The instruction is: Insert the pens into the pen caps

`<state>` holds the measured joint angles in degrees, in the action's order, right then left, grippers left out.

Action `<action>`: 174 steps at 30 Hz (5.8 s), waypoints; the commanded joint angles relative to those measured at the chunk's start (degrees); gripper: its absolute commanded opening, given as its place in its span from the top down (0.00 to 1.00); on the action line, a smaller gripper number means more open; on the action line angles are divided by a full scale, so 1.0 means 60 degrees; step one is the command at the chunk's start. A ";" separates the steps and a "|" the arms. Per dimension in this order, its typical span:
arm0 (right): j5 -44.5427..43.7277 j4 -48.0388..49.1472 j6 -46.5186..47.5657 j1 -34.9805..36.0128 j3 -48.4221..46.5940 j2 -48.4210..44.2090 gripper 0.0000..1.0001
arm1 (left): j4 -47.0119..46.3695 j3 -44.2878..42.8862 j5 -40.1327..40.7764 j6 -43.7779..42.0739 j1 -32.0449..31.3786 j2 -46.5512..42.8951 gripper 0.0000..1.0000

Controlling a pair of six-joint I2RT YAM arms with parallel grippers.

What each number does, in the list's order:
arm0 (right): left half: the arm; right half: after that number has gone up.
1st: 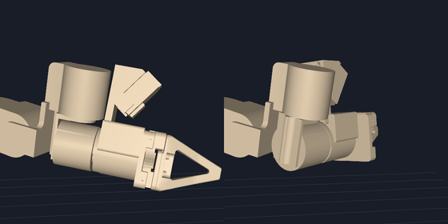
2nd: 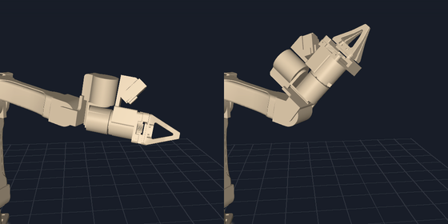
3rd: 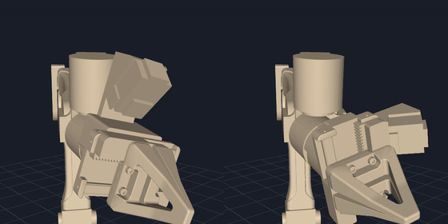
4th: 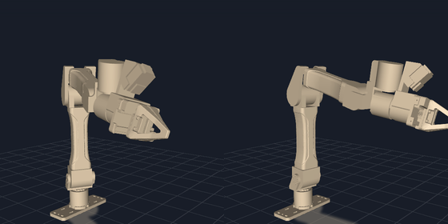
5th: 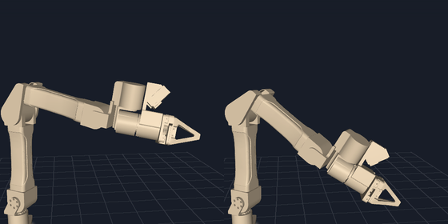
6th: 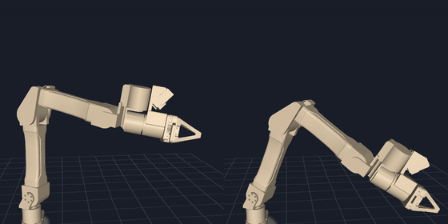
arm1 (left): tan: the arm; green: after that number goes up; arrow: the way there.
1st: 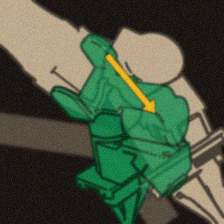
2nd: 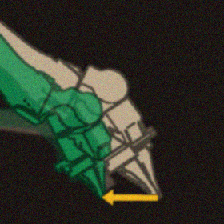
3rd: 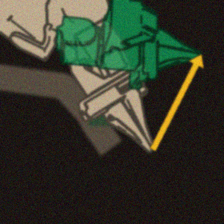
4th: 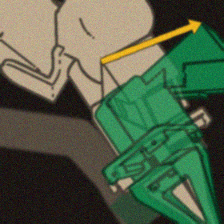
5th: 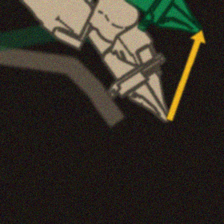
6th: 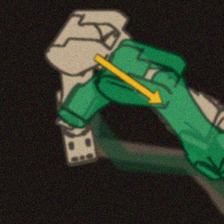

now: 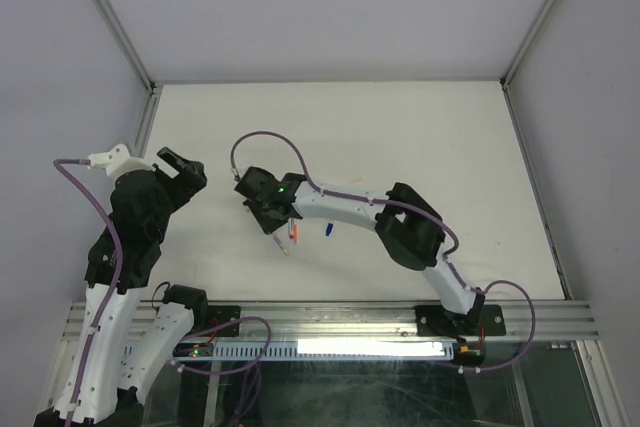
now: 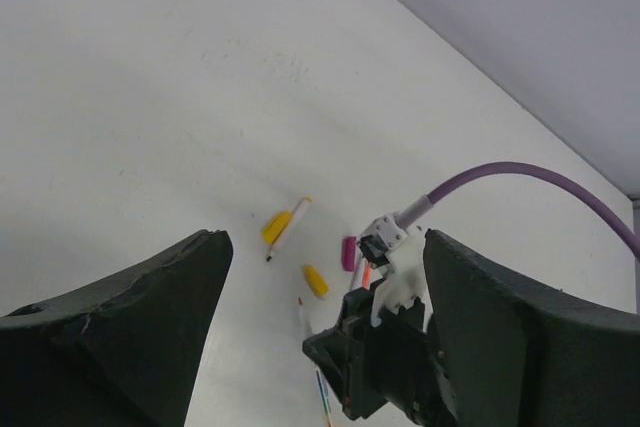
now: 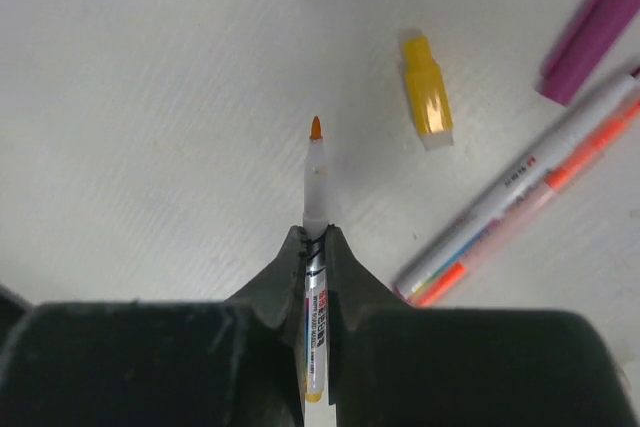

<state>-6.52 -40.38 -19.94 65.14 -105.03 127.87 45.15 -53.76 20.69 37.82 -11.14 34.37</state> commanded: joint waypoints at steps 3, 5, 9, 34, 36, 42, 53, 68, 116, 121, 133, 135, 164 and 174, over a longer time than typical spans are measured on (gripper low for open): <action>0.0641 0.2518 -0.1749 -0.0753 0.2535 -0.3459 1.00 | -0.1608 0.0068 -0.2221 -0.0903 0.0064 -0.0037 0.14; 0.0991 0.3434 -0.2369 -0.1153 0.3699 -0.4567 1.00 | -0.2008 0.0208 -0.2876 -0.1051 0.0059 0.0036 0.13; 0.1655 0.5281 -0.3712 -0.2083 0.5763 -0.6331 1.00 | -0.2892 0.0450 -0.4768 -0.1038 0.0068 0.0656 0.14; 0.1496 0.8822 -0.5080 -0.2918 0.8585 -0.9910 0.97 | -0.7032 0.0799 -0.6189 0.0322 -0.3691 0.3731 0.43; 0.1496 0.8974 -0.5080 -0.2923 0.8625 -0.9942 0.97 | -0.7222 0.0754 -0.6417 0.0341 -0.3729 0.3835 0.47; 0.1496 0.9109 -0.5080 -0.2914 0.8616 -0.9949 0.97 | -0.7561 0.0762 -0.6879 0.0346 -0.3825 0.3954 0.53; 0.1496 0.9176 -0.5080 -0.2925 0.8499 -0.9958 0.97 | -0.7705 0.0977 -0.7307 0.0314 -0.3984 0.3963 0.83; 0.1166 0.7151 -0.2571 -0.2915 0.7974 -1.0390 0.58 | -0.5641 0.0464 -0.4976 -0.1421 -0.3971 0.3524 1.00; 0.1183 0.3117 0.0040 -0.0943 0.1081 -0.1572 0.52 | -0.1451 0.0300 0.2162 -0.1631 -0.3912 -0.1307 1.00; 0.1369 0.3738 0.1581 -0.0910 0.0407 -0.0680 0.48 | -0.1040 -0.0167 0.2602 -0.1664 -0.3912 -0.1769 1.00; 0.2318 0.3287 0.4956 -0.0918 -0.2001 0.1442 0.36 | -0.0486 -0.0810 0.2792 -0.1699 -0.3915 -0.1963 1.00; 0.2433 0.2910 0.5235 -0.0936 -0.2636 0.1844 0.34 | -0.0446 -0.0805 0.2813 -0.1690 -0.3911 -0.1940 1.00; 0.3065 0.0991 0.5434 -0.1221 -0.4010 0.2936 0.36 | -0.0580 -0.0354 0.2509 -0.1536 -0.3915 -0.1741 1.00; 0.2785 0.0855 0.5519 -0.1124 -0.3884 0.2876 0.47 | -0.0581 -0.0315 0.2472 -0.1560 -0.3908 -0.1844 1.00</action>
<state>10.50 -32.32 12.62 57.67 -128.88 146.34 43.83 -55.96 35.94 27.99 -35.14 23.51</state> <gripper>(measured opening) 0.528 0.148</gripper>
